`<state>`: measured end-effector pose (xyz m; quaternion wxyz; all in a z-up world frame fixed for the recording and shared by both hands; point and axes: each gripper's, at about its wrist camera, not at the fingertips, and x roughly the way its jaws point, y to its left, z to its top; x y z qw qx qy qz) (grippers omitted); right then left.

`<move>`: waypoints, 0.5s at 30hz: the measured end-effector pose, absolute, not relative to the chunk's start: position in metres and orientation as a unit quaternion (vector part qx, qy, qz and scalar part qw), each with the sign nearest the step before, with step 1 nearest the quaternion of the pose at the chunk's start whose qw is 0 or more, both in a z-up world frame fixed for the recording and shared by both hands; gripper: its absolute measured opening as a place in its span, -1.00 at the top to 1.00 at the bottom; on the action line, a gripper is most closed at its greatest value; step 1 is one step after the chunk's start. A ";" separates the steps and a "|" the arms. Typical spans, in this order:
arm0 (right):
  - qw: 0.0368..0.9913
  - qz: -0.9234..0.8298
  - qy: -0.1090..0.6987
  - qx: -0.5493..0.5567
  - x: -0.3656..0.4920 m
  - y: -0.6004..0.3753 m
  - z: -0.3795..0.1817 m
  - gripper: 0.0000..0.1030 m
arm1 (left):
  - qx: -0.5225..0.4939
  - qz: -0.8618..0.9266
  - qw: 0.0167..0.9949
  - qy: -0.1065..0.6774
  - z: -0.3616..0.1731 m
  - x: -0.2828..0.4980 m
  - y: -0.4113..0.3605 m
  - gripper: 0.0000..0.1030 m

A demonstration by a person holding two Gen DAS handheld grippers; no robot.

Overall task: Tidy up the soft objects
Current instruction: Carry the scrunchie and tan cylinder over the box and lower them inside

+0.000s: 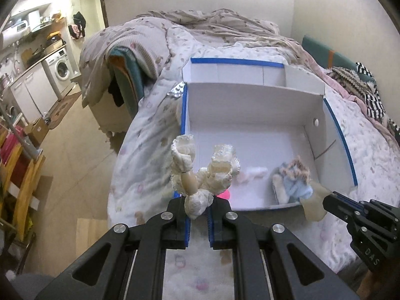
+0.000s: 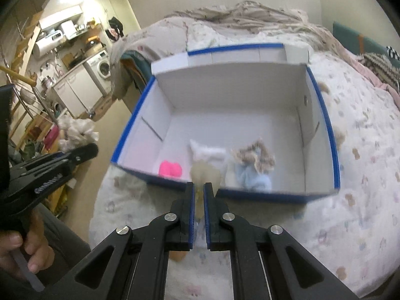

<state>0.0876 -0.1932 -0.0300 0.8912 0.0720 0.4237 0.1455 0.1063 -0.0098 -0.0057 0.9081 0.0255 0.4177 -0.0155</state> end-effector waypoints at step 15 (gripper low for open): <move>0.911 0.147 0.373 0.099 0.144 -0.210 0.001 0.83 | 0.048 -0.023 0.910 0.411 0.002 0.174 -0.028 0.81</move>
